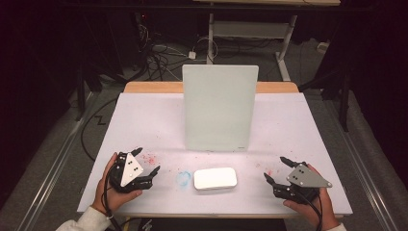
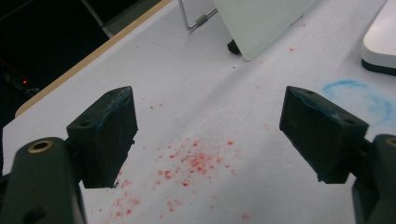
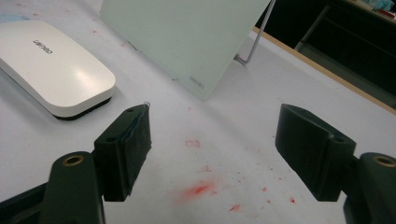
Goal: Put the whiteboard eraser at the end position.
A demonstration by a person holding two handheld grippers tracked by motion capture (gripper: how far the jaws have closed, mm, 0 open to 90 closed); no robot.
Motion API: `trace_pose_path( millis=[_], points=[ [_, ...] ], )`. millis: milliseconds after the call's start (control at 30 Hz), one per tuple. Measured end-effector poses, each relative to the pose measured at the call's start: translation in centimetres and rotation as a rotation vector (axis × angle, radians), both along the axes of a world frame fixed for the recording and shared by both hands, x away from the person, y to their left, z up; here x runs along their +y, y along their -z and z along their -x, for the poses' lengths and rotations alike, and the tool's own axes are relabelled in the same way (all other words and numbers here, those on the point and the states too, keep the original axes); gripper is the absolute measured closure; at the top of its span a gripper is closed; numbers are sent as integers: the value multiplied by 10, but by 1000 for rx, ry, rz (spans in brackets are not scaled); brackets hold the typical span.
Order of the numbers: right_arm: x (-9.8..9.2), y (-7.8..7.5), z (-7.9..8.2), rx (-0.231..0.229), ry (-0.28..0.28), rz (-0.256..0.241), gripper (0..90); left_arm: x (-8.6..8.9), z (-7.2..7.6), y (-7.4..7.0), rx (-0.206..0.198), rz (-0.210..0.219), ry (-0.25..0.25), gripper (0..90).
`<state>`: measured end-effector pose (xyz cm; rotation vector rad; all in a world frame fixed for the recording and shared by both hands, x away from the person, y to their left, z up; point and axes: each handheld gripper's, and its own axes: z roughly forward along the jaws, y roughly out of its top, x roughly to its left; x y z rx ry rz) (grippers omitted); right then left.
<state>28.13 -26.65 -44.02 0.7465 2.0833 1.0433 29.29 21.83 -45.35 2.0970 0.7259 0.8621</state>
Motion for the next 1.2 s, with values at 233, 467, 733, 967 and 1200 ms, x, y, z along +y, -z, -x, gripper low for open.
trace_pose_path(
  millis=[233,467,733,967,1200],
  points=[
    [2,-2,2,-9,1,2,271,-1,1,0,-7,-9,9,184],
    [3,0,1,-1,-4,11,271,-4,-1,2,3,-19,12,183],
    [2,-1,2,-5,-2,3,270,-5,-2,2,5,-23,11,183],
    [2,-1,1,-6,-2,1,270,-6,-4,4,12,-29,0,183],
    [0,0,0,-2,5,2,270,-7,-7,5,20,-34,-4,183]
  ],
)
